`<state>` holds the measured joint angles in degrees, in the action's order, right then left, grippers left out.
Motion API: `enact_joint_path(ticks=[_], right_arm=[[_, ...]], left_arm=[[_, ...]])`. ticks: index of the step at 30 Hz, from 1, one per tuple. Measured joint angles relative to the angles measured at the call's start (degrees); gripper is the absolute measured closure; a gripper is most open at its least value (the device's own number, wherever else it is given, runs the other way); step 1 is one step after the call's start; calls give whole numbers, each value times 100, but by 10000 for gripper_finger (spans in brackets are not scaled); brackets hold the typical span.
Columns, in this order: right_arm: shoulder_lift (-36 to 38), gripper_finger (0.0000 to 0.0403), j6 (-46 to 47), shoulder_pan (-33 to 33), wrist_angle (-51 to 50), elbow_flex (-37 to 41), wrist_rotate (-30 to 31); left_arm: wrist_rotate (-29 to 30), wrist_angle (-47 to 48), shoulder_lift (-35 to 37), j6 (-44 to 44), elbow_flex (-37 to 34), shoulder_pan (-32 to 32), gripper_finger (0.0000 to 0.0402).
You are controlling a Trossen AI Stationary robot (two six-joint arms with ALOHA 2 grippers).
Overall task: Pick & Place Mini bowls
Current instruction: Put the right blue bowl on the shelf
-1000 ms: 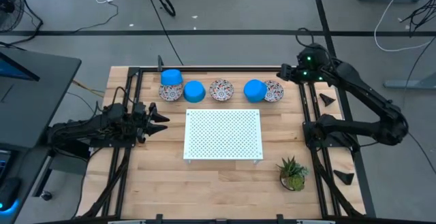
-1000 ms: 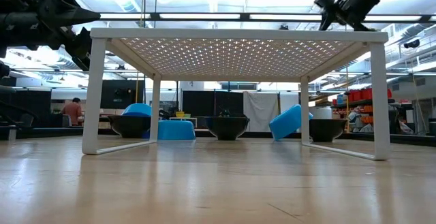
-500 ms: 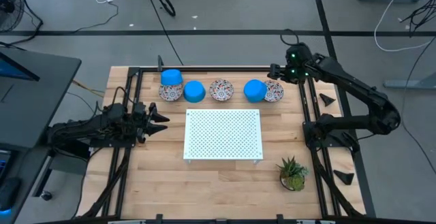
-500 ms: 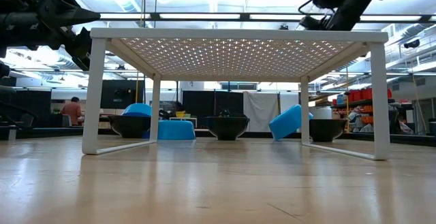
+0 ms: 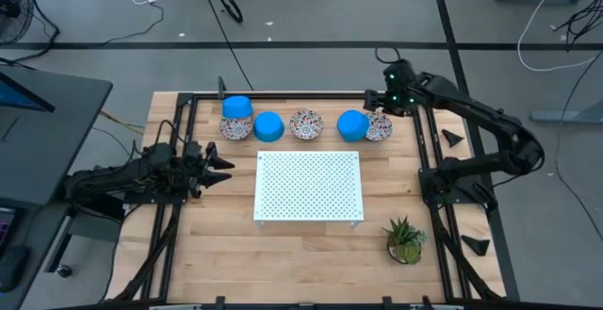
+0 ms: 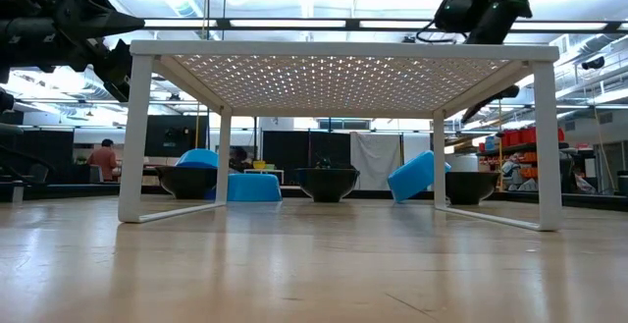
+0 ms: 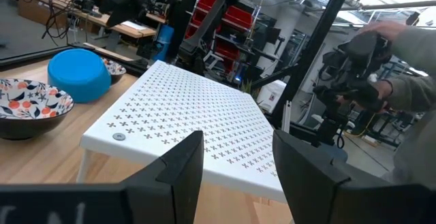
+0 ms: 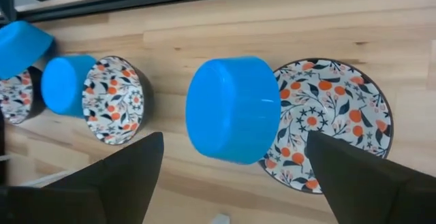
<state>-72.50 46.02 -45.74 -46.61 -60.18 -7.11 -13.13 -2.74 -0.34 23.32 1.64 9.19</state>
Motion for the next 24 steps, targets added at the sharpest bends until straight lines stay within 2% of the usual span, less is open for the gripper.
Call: enact_joint_path(ticks=[5,12,24], right_arm=[[-229,39,2,0,92,65,-135],[-239,39,415,-9,913,792,-548],[-239,39,538,-118,1752,1474,-583]], left_arm=[[2,0,0,1,1,0,220],[0,-1,-1,1,1,0,220],[0,0,-2,1,1,0,220]])
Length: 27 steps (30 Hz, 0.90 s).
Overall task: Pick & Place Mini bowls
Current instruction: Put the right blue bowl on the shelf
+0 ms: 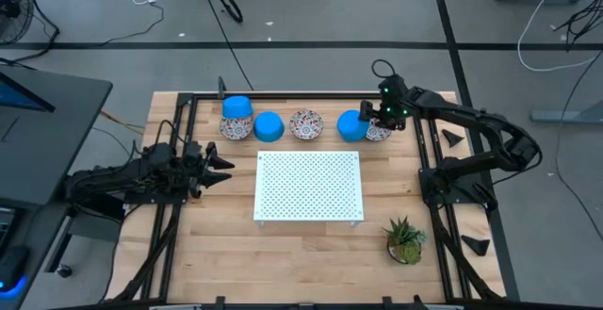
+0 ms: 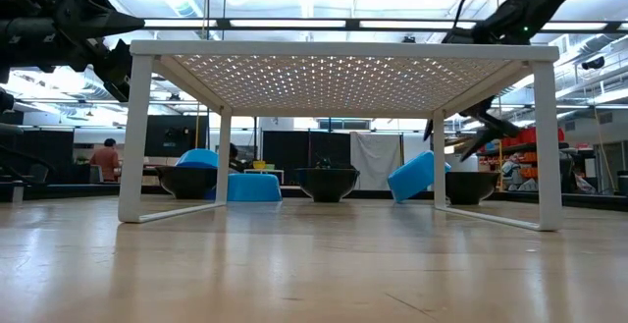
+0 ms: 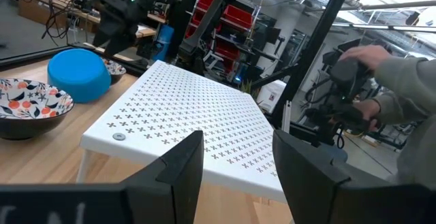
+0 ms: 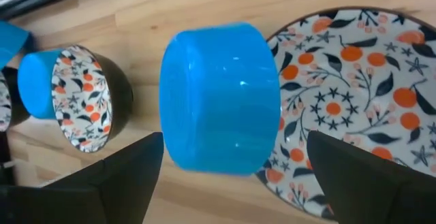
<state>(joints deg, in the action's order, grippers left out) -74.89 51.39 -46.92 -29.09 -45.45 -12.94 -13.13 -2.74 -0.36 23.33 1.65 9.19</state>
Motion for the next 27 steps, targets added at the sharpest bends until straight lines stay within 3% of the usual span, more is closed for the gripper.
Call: enact_joint_path(ticks=[21,27], right_arm=[[-599,40,-30,-68,877,133,-223],[-599,69,-41,-61,969,133,-319]], left_arm=[[0,0,2,0,0,0,220],[0,-2,0,-1,0,0,220]])
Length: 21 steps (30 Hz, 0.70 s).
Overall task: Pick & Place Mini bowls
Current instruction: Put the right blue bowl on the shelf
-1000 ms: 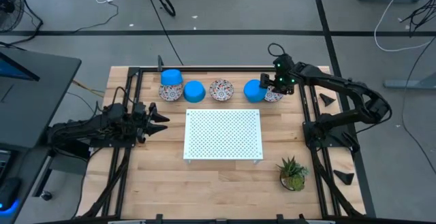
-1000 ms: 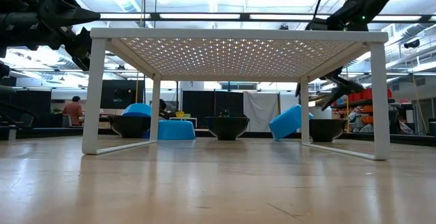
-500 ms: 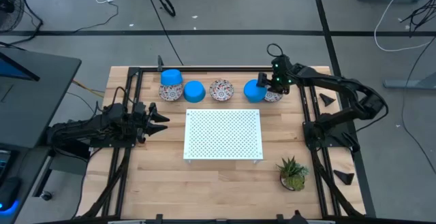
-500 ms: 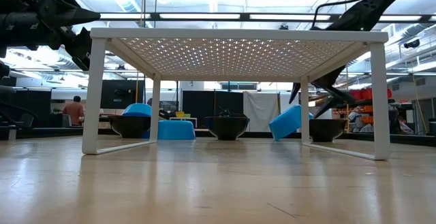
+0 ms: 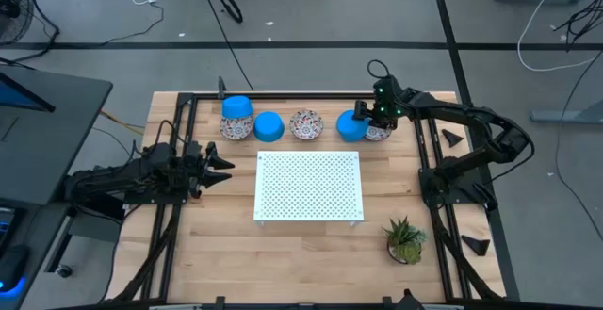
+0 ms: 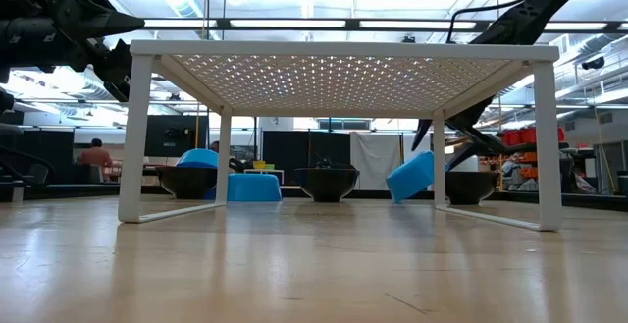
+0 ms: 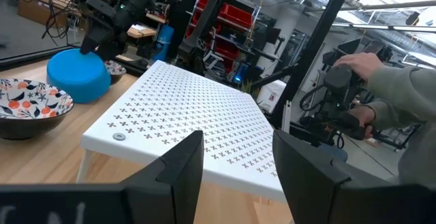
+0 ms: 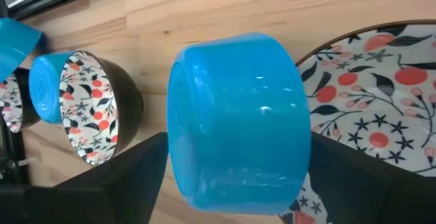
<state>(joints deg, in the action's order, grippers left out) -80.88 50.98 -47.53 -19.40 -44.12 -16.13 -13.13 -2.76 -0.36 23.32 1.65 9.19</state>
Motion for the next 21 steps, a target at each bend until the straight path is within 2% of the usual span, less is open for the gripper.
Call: enact_joint_path(ticks=[12,15,21], right_arm=[[4,173,-1,0,-12,0,-27],[4,177,-2,0,-13,0,-26],[9,159,-4,-4,0,0,-118]], left_arm=[[0,2,0,1,0,0,220],[2,0,0,-1,0,0,220],[0,2,2,1,0,0,220]])
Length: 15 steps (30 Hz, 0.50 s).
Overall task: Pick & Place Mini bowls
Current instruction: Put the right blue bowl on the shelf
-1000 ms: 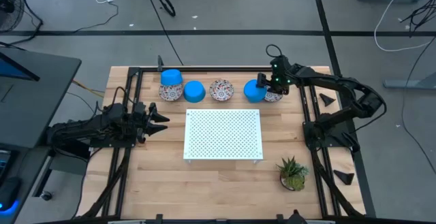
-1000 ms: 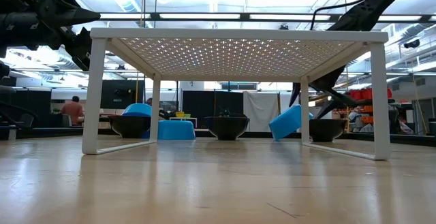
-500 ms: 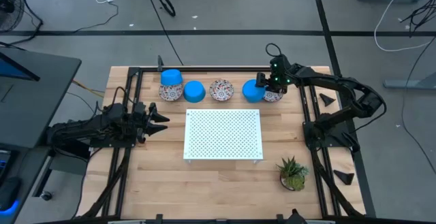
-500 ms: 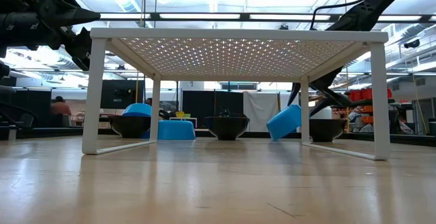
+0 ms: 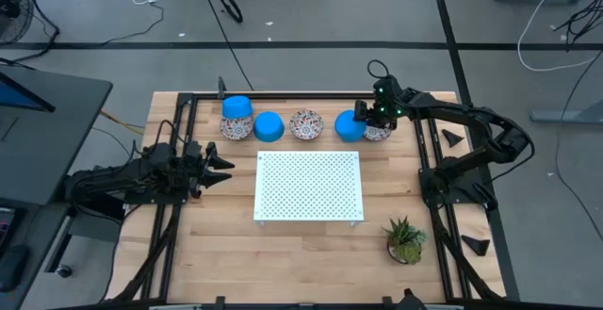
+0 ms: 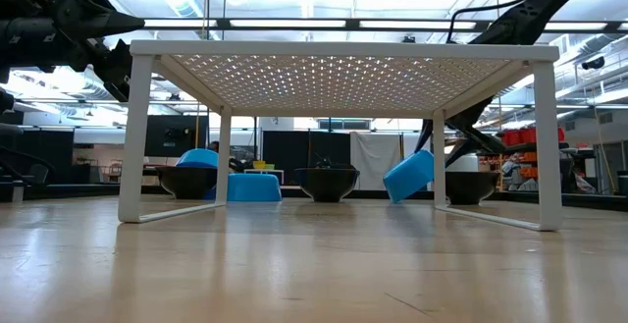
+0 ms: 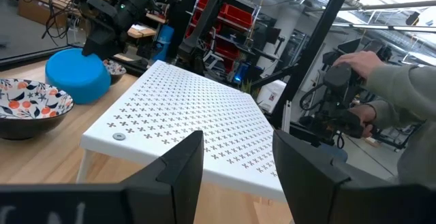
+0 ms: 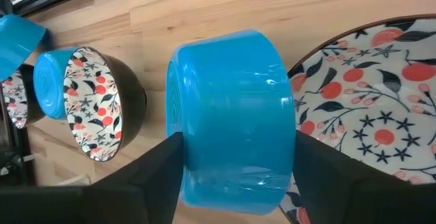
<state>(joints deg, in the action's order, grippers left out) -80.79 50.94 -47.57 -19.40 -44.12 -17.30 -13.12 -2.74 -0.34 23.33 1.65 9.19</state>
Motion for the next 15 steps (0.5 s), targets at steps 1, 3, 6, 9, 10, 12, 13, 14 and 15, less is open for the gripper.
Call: enact_joint_path(ticks=[1,3,6,9,10,12,13,14,15], right_arm=[[8,159,2,0,5,0,-32],[50,159,2,0,34,0,-61],[140,162,2,0,39,0,-102],[280,161,14,0,46,0,-125],[324,161,47,0,43,0,-141],[405,161,72,0,42,0,-185],[461,161,72,0,43,0,-189],[511,161,72,0,47,0,-219],[557,161,72,0,46,0,-236]], left_arm=[[2,-2,0,-2,0,0,220],[0,-2,-2,0,0,0,220],[0,-2,-1,-1,0,0,220],[0,-2,-2,-2,0,0,220],[0,-2,0,0,0,0,220],[0,0,-1,-2,-1,0,220],[1,0,-2,-2,-1,0,220],[0,0,-2,0,0,0,220],[0,0,0,0,0,0,220]])
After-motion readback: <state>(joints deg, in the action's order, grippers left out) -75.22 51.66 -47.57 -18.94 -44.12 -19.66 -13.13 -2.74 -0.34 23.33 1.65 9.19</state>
